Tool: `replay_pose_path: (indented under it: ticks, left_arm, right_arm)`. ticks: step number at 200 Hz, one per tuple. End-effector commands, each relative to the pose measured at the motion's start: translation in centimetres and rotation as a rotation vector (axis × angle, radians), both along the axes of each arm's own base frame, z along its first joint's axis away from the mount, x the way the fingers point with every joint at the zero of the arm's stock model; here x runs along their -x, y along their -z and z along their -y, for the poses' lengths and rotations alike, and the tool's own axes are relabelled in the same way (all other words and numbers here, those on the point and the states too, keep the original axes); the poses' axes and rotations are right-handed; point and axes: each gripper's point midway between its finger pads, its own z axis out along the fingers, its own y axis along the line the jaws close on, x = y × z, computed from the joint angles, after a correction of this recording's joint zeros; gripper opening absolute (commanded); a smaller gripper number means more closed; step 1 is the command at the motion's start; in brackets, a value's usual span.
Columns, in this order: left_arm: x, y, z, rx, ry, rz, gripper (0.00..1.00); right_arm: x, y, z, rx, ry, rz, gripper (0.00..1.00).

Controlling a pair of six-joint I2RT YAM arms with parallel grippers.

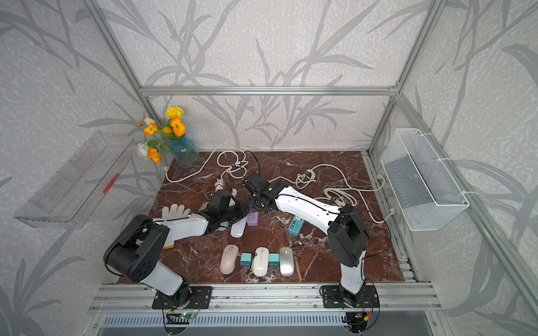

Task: Unplug the wireless mouse
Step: Remove the power cord from the plug.

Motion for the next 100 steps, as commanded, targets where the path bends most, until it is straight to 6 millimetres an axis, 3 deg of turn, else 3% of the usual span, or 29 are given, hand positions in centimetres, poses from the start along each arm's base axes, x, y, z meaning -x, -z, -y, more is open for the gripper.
replay_pose_path:
  ticks: [1,100]
  left_arm:
    - [0.4,0.7,0.0,0.034,-0.005,-0.014,0.0]
    - [0.8,2.8,-0.3,0.047,-0.021,-0.048,0.0]
  right_arm:
    - [-0.3,0.3,0.3,0.043,0.049,-0.021,0.37]
    - [-3.5,3.5,-0.3,0.192,0.102,-0.031,0.37]
